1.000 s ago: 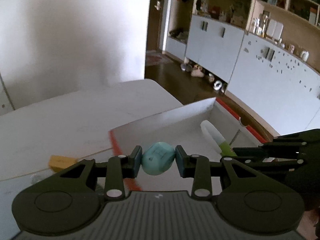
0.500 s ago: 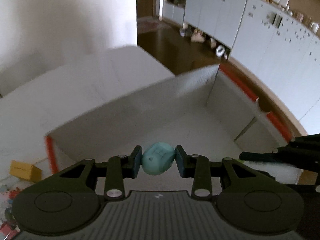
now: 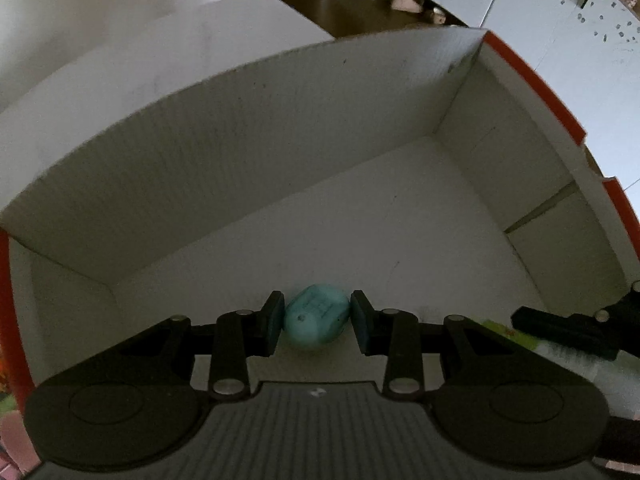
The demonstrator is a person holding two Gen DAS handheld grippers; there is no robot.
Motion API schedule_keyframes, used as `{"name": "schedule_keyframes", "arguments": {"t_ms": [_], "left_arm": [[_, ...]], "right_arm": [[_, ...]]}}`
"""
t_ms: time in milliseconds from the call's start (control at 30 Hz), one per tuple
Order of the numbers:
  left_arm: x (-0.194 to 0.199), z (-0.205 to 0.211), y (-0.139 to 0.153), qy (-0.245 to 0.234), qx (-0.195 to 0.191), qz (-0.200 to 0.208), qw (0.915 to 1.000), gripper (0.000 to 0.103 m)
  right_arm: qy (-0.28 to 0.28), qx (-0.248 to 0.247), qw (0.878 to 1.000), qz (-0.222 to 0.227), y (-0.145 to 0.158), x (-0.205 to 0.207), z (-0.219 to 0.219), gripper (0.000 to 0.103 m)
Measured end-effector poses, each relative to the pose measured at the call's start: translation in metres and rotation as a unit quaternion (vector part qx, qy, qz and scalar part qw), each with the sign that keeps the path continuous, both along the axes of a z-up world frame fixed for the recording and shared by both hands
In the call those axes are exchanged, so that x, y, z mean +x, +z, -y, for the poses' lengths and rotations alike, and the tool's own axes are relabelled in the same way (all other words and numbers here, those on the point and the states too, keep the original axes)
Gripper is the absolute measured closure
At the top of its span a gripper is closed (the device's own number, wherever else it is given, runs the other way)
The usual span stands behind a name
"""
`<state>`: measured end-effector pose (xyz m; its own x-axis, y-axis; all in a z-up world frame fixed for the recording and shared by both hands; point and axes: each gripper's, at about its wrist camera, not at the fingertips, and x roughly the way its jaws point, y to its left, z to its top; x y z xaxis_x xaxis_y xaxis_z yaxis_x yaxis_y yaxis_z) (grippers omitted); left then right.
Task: Organize rigid objects
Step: 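Lower both held items into the red box and open both tools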
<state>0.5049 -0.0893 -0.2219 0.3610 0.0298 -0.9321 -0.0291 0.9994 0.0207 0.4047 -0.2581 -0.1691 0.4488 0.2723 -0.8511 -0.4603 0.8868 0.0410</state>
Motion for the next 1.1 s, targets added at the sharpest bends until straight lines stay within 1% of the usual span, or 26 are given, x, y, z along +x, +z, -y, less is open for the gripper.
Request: {"name": "schedule_keyframes", "arguments": {"t_ms": [67, 133, 200, 267, 367, 433, 467, 533, 567, 767, 900, 967, 1100], "left_arm": [[-0.001, 0.001, 0.000, -0.002, 0.001, 0.001, 1.0000, 0.068], [0.001, 0.002, 0.001, -0.002, 0.002, 0.000, 1.0000, 0.067], [0.000, 0.004, 0.002, 0.000, 0.003, -0.003, 1.0000, 0.067], [-0.001, 0.000, 0.004, 0.002, 0.000, -0.007, 1.0000, 0.068], [-0.005, -0.003, 0.008, 0.003, -0.004, -0.006, 1.0000, 0.067], [-0.008, -0.002, 0.013, 0.000, 0.005, 0.004, 1.0000, 0.066], [-0.010, -0.001, 0.016, -0.001, 0.008, 0.011, 0.9999, 0.063], [-0.015, -0.001, 0.022, -0.001, 0.009, 0.022, 0.9997, 0.047], [-0.019, -0.001, 0.026, -0.004, 0.011, 0.029, 0.9995, 0.044], [-0.041, 0.002, 0.048, -0.007, 0.019, 0.064, 0.9978, 0.044], [-0.056, 0.003, 0.067, -0.009, 0.009, 0.090, 0.9958, 0.044], [-0.063, 0.004, 0.074, -0.011, 0.005, 0.102, 0.9947, 0.044], [-0.078, 0.004, 0.088, -0.007, 0.000, 0.123, 0.9924, 0.044]], "right_arm": [[0.000, 0.004, 1.000, 0.003, 0.001, -0.002, 0.000, 0.080], [-0.001, 0.006, 1.000, 0.003, 0.003, -0.005, 0.001, 0.079], [-0.002, 0.007, 1.000, 0.000, 0.005, -0.006, 0.001, 0.076], [-0.001, 0.004, 1.000, 0.000, 0.007, -0.007, -0.001, 0.069], [-0.004, 0.001, 1.000, 0.003, 0.010, -0.012, -0.002, 0.066], [-0.005, 0.003, 1.000, 0.003, 0.012, -0.017, -0.003, 0.064], [-0.006, 0.004, 1.000, 0.005, 0.013, -0.019, -0.003, 0.062], [-0.007, 0.007, 1.000, 0.009, 0.016, -0.017, 0.001, 0.061], [-0.007, 0.009, 1.000, 0.011, 0.018, -0.019, 0.003, 0.060], [-0.013, 0.017, 1.000, 0.022, 0.030, -0.030, 0.007, 0.056], [-0.016, 0.022, 0.999, 0.033, 0.040, -0.033, 0.011, 0.055], [-0.019, 0.025, 0.999, 0.038, 0.047, -0.039, 0.010, 0.052], [-0.024, 0.035, 0.998, 0.047, 0.057, -0.043, 0.013, 0.049]]}}
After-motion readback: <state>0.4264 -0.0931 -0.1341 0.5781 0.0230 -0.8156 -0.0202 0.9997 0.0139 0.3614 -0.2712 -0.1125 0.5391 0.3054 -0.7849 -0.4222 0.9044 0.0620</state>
